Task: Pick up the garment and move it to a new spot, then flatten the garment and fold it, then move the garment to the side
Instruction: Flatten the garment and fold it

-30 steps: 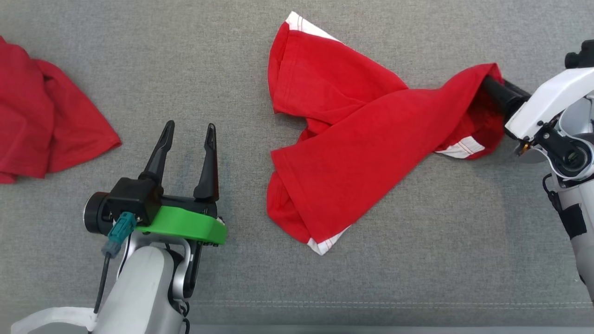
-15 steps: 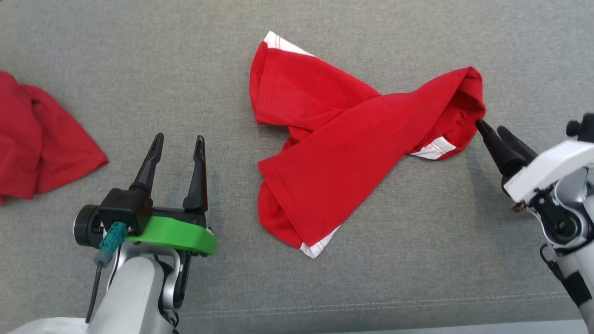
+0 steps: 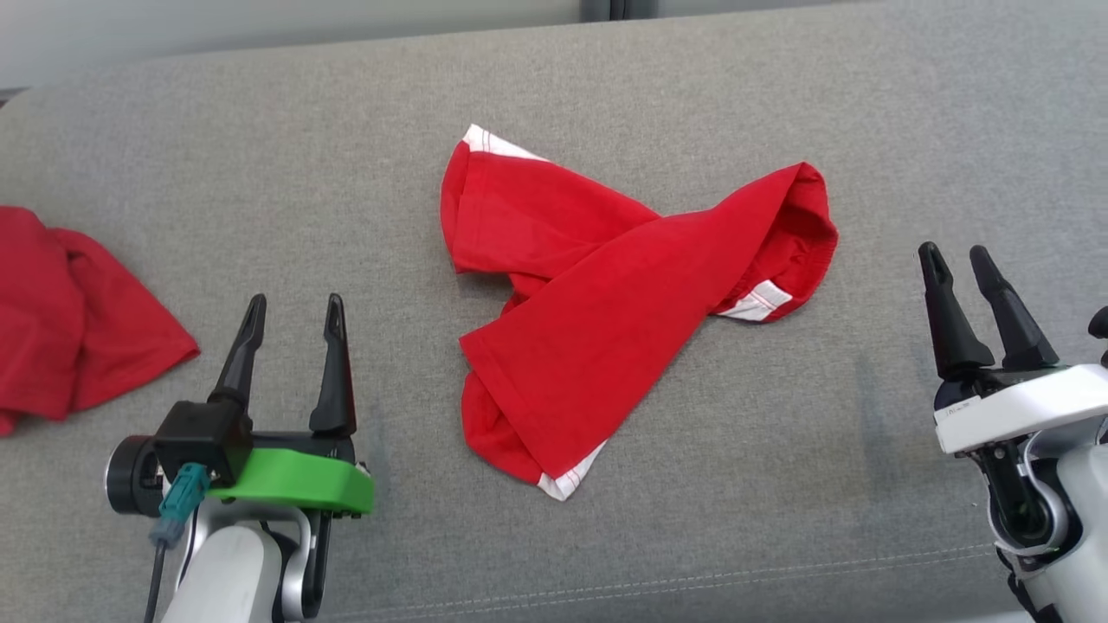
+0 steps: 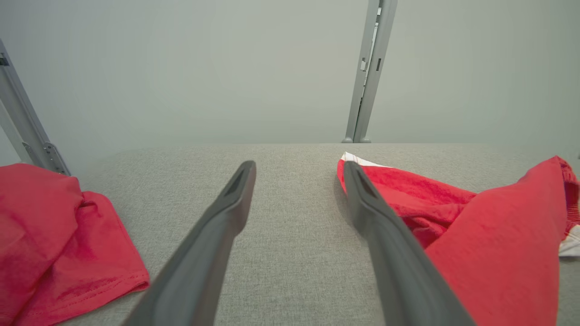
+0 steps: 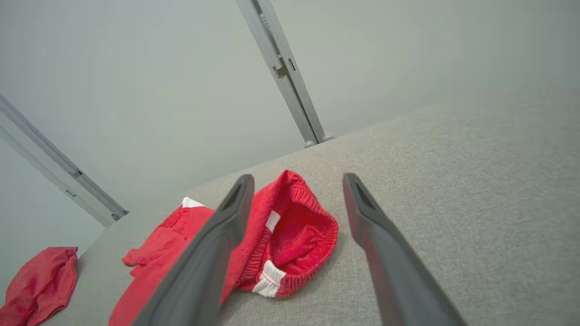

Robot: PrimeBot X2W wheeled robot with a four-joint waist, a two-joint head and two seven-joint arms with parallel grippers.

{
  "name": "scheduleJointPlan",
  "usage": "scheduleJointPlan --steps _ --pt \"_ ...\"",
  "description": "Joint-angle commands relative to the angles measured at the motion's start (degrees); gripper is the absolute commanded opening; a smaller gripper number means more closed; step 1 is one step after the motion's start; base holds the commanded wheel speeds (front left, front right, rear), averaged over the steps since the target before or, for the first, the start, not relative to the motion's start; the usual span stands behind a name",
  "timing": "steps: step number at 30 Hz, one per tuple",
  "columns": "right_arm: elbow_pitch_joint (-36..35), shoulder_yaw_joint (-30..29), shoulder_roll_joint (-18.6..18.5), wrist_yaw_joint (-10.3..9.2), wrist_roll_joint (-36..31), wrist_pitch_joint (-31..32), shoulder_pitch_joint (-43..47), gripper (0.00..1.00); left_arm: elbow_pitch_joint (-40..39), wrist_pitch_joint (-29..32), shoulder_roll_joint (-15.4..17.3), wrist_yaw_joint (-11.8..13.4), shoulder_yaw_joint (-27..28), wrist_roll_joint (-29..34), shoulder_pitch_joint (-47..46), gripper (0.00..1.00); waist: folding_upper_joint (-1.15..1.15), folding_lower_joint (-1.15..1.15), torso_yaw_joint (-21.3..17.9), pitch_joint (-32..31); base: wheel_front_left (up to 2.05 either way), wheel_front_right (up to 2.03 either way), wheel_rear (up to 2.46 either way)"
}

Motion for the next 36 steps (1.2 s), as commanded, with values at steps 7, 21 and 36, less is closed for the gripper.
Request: scheduleJointPlan --steps 7,21,36 --pt "-5.3 -7.2 7.4 0.02 -22.8 -2.0 6.3 1.00 -2.7 0.1 0.8 1.6 -0.3 0.3 4.5 1.00 0.00 0.00 0.6 -4.6 0.00 0.00 0.00" --pt "-9.5 -9.6 15.2 -0.01 -34.9 -0.2 16.7 1.00 -5.1 1.0 2.2 4.1 -1.0 1.1 11.8 1.00 0.00 0.00 1.2 -8.9 0.00 0.00 0.00" --pt "-10.9 -9.7 16.1 -0.01 -36.5 1.9 19.3 1.00 -5.8 1.6 2.2 4.1 -2.7 0.6 13.0 1.00 0.00 0.00 2.0 -9.7 0.00 0.00 0.00"
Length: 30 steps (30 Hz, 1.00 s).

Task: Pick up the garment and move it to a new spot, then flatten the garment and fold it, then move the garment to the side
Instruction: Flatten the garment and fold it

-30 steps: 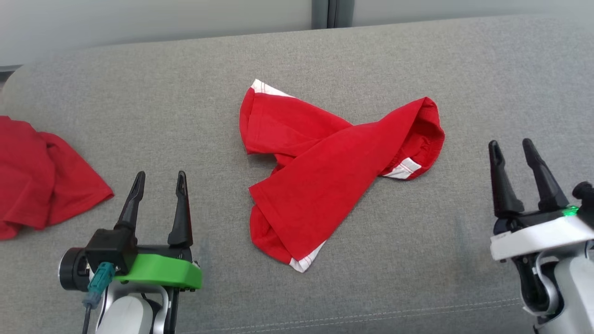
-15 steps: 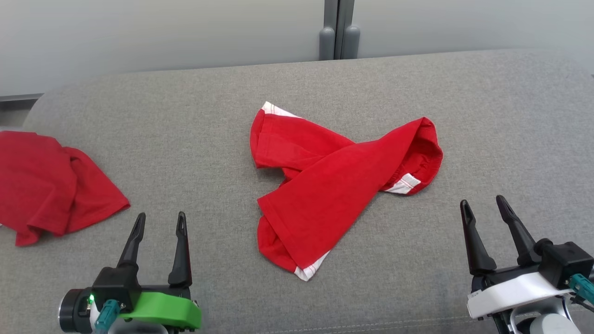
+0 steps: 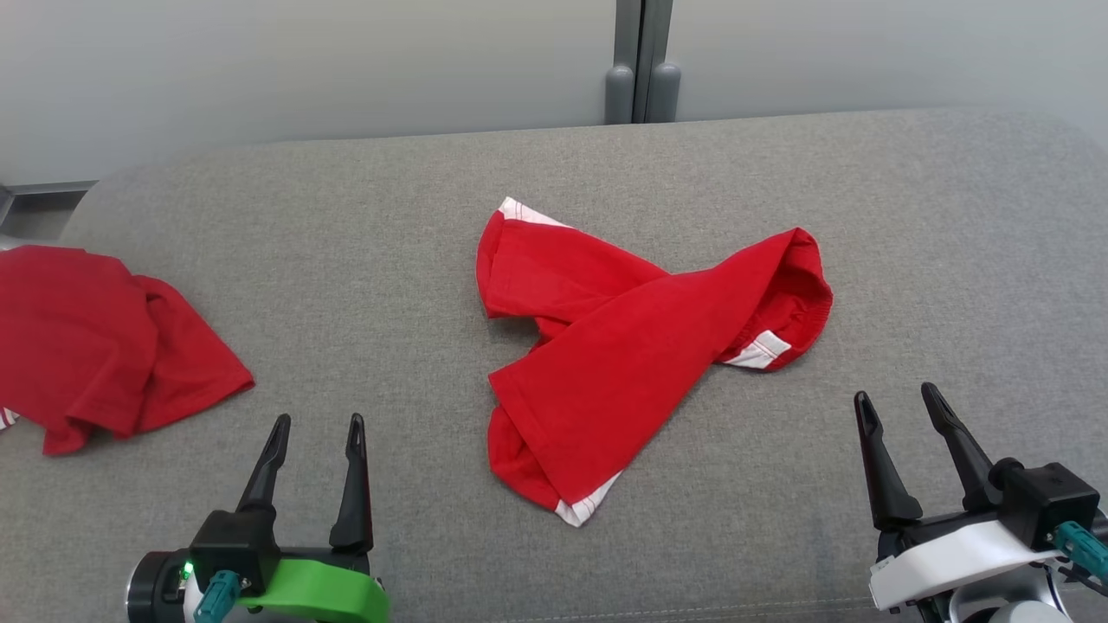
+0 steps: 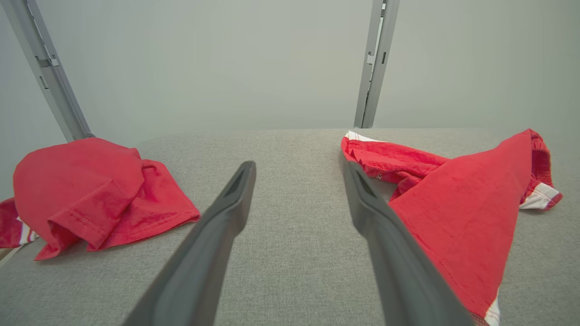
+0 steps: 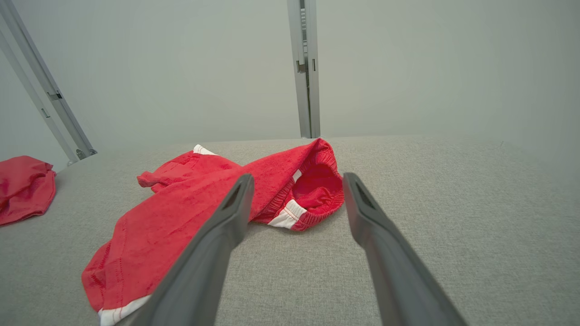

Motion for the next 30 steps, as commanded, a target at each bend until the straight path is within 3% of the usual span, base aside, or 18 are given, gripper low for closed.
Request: scheduleJointPlan --steps 1,4,8,13,16,25,30 --pt "-0.3 0.0 -0.1 -0.06 -0.4 0.2 0.7 1.00 -0.3 0.1 0.3 -0.1 -0.3 0.0 -0.5 1.00 0.00 0.00 0.1 0.1 0.00 0.00 0.00" --pt "-0.5 -0.1 -0.2 -0.06 -0.6 0.4 0.4 1.00 -0.4 0.7 0.3 -0.8 -1.7 0.9 -1.7 1.00 0.00 0.00 0.3 0.6 0.00 0.00 0.00" --pt "-0.7 0.0 -0.6 -0.06 -0.8 0.8 -0.4 1.00 0.2 3.1 -0.7 -3.7 -6.2 2.1 -4.1 1.00 0.00 0.00 0.1 1.9 0.00 0.00 0.00" --pt "-0.9 0.7 -1.0 -0.06 -0.7 1.2 -1.6 1.00 4.9 11.2 -3.5 -11.1 -16.7 3.4 -8.4 1.00 0.00 0.00 -1.8 4.8 0.00 0.00 0.00" --pt "-0.7 1.2 -0.8 -0.06 -0.5 1.0 -2.4 1.00 8.7 15.4 -4.7 -13.7 -21.1 3.5 -10.3 1.00 0.00 0.00 -3.3 6.4 0.00 0.00 0.00" --pt "0.5 1.3 0.1 -0.06 -0.9 -0.1 -4.1 1.00 18.5 18.2 -4.7 -15.6 -25.8 4.0 -16.6 1.00 0.00 0.00 -6.8 9.8 0.00 0.00 0.00" --pt "1.3 1.1 0.4 -0.06 -1.0 -0.9 -4.9 1.00 23.5 17.5 -3.4 -14.2 -24.9 5.5 -20.3 1.00 0.00 0.00 -7.6 10.7 0.00 0.00 0.00"
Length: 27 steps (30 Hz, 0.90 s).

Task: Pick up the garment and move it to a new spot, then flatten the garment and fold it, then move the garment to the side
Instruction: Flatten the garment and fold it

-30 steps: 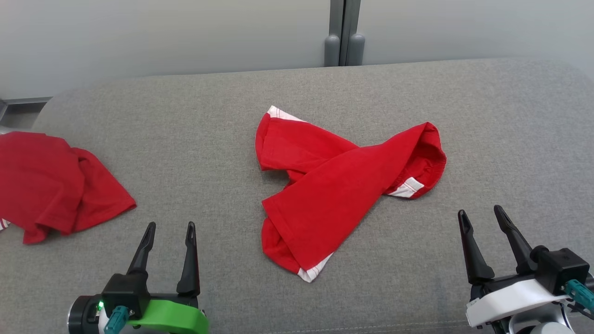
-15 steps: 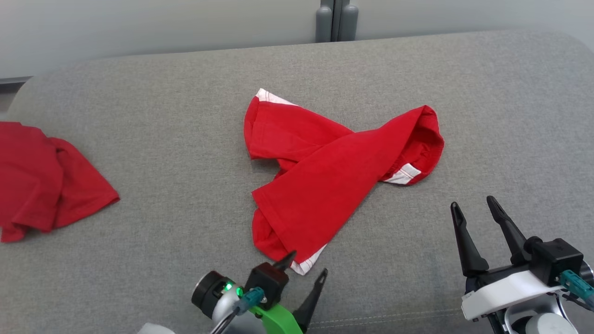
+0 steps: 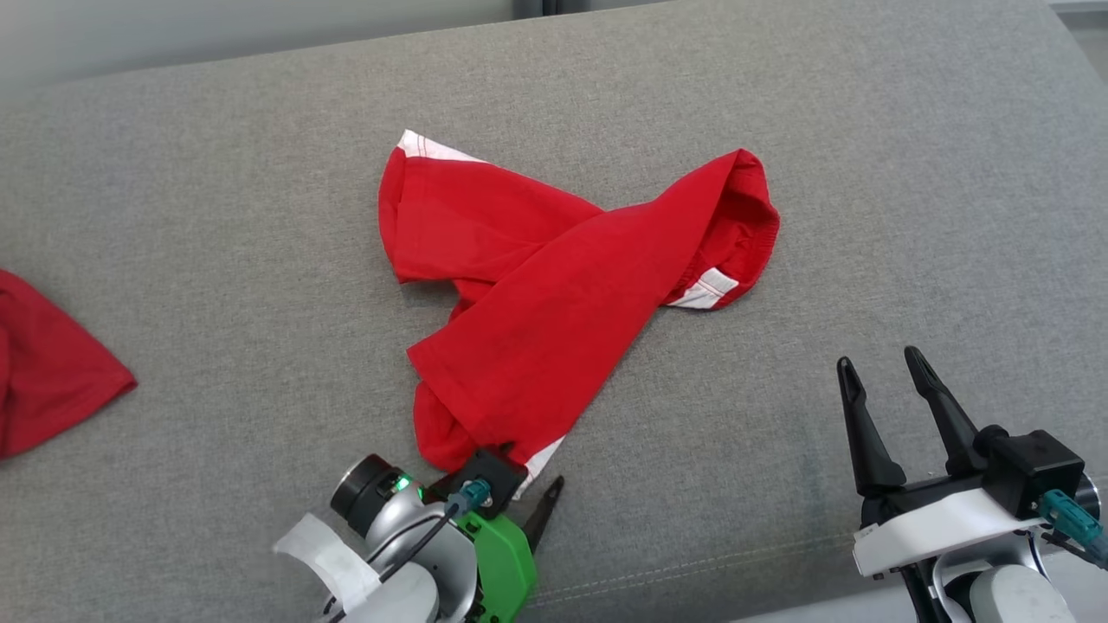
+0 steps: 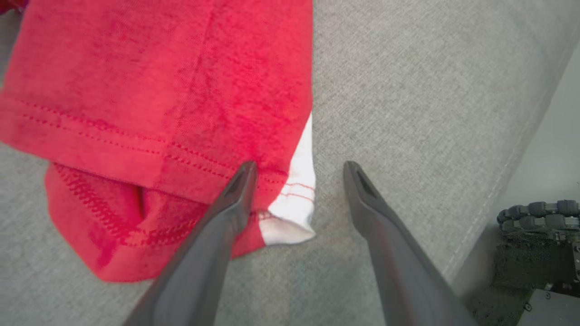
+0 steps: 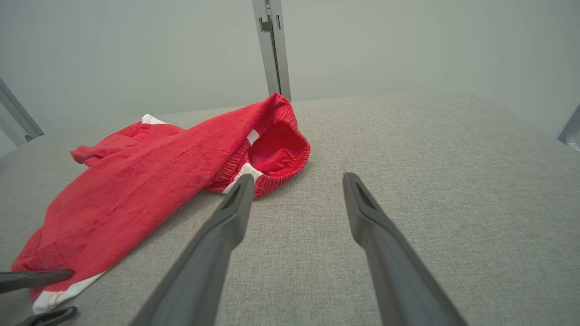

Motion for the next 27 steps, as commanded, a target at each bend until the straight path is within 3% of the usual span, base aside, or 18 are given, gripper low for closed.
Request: scheduleJointPlan --steps 1,4,5,6,7,12,16,21,27 --pt "0.2 -0.1 0.1 -0.06 -0.5 -0.5 -0.7 1.00 0.8 0.1 0.7 0.6 0.4 0.3 -0.8 1.00 0.00 0.00 -0.7 0.7 0.00 0.00 0.00" --pt "0.9 -0.2 0.5 -0.06 -0.2 -0.9 -0.9 1.00 2.5 0.3 1.9 1.5 0.8 0.8 -1.8 1.00 0.00 0.00 -0.5 0.7 0.00 0.00 0.00" --pt "1.0 -0.2 0.5 -0.06 -0.2 -1.0 -1.0 1.00 2.6 0.1 2.1 1.5 0.7 1.0 -2.0 0.75 0.00 0.00 -0.4 0.6 0.00 0.00 0.00" --pt "1.2 -0.2 0.6 -0.06 -0.1 -1.0 -1.1 1.00 2.6 0.0 2.2 1.5 0.6 1.0 -2.2 0.29 0.00 0.00 -0.2 0.6 0.00 0.00 0.00" --pt "1.4 -0.2 0.7 -0.06 -0.1 -1.0 -1.2 1.00 2.5 0.0 2.4 1.4 0.3 1.2 -2.3 0.00 0.00 0.00 -0.1 0.6 0.00 0.00 0.00" --pt "1.8 -0.4 0.8 -0.06 -0.3 -1.3 -1.3 1.00 -1.3 -0.2 4.2 0.0 -1.7 2.5 -4.1 0.00 0.00 0.00 1.0 0.2 0.00 0.00 0.00" --pt "2.3 -1.1 0.9 -0.06 -0.5 -1.5 -1.1 1.00 -9.3 1.5 6.9 -1.2 -5.6 4.1 -5.8 0.00 0.00 0.00 2.0 -0.3 0.00 0.00 0.00" --pt "3.1 -1.3 1.5 -0.06 -0.4 -1.5 -1.1 1.00 -22.8 5.9 10.8 -1.8 -13.4 4.1 -9.1 0.00 0.00 0.00 2.8 -1.0 0.00 0.00 0.00" --pt "4.4 -1.1 1.9 -0.06 -0.4 -1.5 -1.6 1.00 -37.9 11.0 15.7 -1.9 -25.6 -1.1 -16.3 0.00 0.00 0.00 3.2 -1.4 0.00 0.00 0.00"
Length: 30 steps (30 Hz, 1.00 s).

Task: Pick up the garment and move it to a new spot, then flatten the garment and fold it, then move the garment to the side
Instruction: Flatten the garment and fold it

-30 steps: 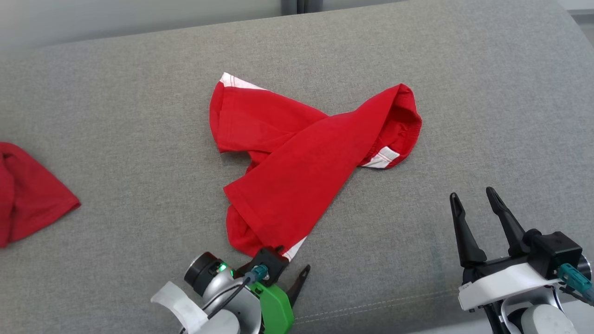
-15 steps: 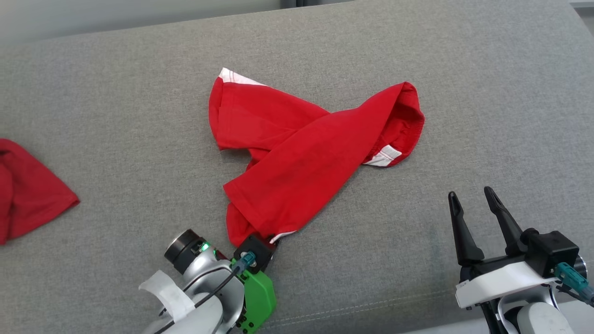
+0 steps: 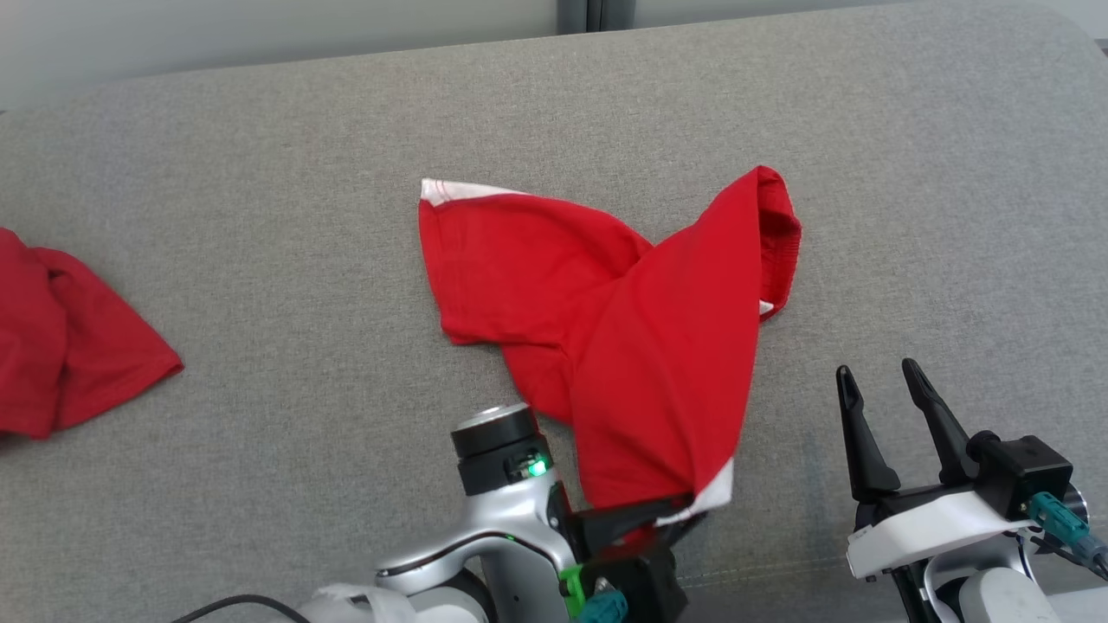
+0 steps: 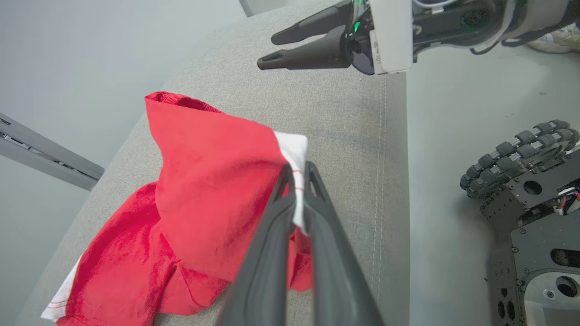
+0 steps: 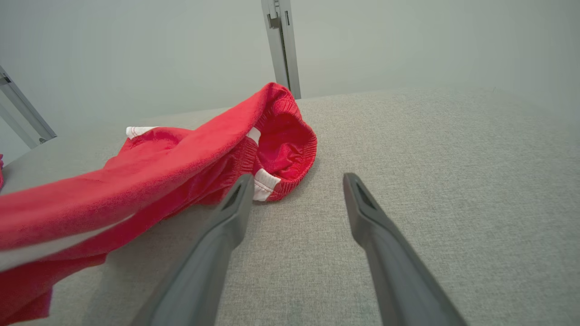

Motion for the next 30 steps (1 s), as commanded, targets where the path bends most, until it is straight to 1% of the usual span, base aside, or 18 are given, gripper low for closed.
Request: scheduleJointPlan --steps 1,3,6,10,11,12,13,15,16,18,19,20,23,28,30 --pt "0.5 -0.1 0.2 -0.06 -0.4 -0.3 -0.6 1.00 -4.1 1.1 1.2 0.0 -1.9 -2.0 -2.9 0.00 0.00 0.00 0.1 0.0 0.00 0.00 0.00" --pt "0.9 -0.3 0.4 -0.06 0.0 -0.4 -0.6 1.00 -7.5 2.2 2.1 0.0 -2.5 -3.8 -4.7 0.00 0.00 0.00 0.4 0.0 0.00 0.00 0.00" --pt "1.1 -0.4 0.5 -0.06 0.1 -0.6 -0.6 1.00 -10.1 2.9 3.0 0.1 -0.8 -5.7 -6.1 0.00 0.00 0.00 0.6 0.2 0.00 0.00 0.00" --pt "1.5 -0.4 0.6 -0.06 0.5 -0.6 -0.8 1.00 -12.4 4.5 5.8 2.6 5.3 -7.7 -9.2 0.00 0.00 0.00 1.0 0.7 0.00 0.00 0.00" --pt "1.4 -0.5 0.6 -0.06 0.4 -0.6 -0.9 1.00 -11.9 4.9 6.3 3.4 7.1 -9.6 -9.2 0.00 0.00 0.00 1.1 0.9 0.00 0.00 0.00" --pt "1.5 -0.4 0.6 -0.06 0.4 -0.6 -1.1 1.00 -11.1 5.3 7.6 3.9 8.5 -9.4 -10.4 0.00 0.00 0.00 1.1 1.1 0.00 0.00 0.00" --pt "1.5 -0.2 0.7 -0.06 0.4 -0.5 -1.4 1.00 -10.2 5.3 8.2 4.5 10.3 -10.5 -10.9 0.00 0.00 0.00 1.0 1.3 0.00 0.00 0.00" --pt "1.5 0.0 0.6 -0.06 0.5 -0.3 -1.7 1.00 -7.4 4.7 9.2 4.9 12.5 -12.2 -11.6 0.00 0.00 0.00 0.8 1.8 0.00 0.00 0.00" --pt "1.6 0.2 0.6 -0.06 0.5 -0.3 -2.0 1.00 -5.4 4.5 9.3 5.2 13.6 -14.1 -11.2 0.00 0.00 0.00 0.7 2.0 0.00 0.00 0.00" --pt "1.8 0.5 0.4 -0.06 0.6 -0.1 -2.5 1.00 -1.3 3.8 9.9 5.4 15.1 -15.1 -11.4 0.00 0.00 0.00 0.3 2.5 0.00 0.00 0.00" --pt "1.9 0.5 0.4 -0.06 0.6 0.0 -2.8 1.00 0.9 3.5 9.6 5.6 16.0 -17.0 -10.7 0.00 0.00 0.00 0.1 2.8 0.00 0.00 0.00" --pt "2.0 0.5 0.4 -0.06 0.6 -0.1 -3.0 1.00 3.0 2.8 9.7 5.6 16.4 -17.0 -10.6 0.00 0.00 0.00 -0.2 3.1 0.00 0.00 0.00" --pt "2.2 0.6 0.4 -0.06 0.7 -0.2 -3.4 1.00 9.2 0.9 9.4 6.5 18.3 -19.7 -9.0 0.00 0.00 0.00 -1.0 3.9 0.00 0.00 0.00" --pt "2.8 0.5 0.3 -0.06 1.0 -0.5 -3.8 1.00 16.4 -3.8 7.5 8.2 21.4 -25.1 -4.8 0.00 0.00 0.00 -1.7 4.7 0.00 0.00 0.00" --pt "3.0 0.3 0.3 -0.06 1.1 -0.7 -3.9 1.00 18.6 -5.7 6.7 8.4 22.3 -26.6 -3.4 0.00 0.00 0.00 -1.6 5.0 0.00 0.00 0.00"
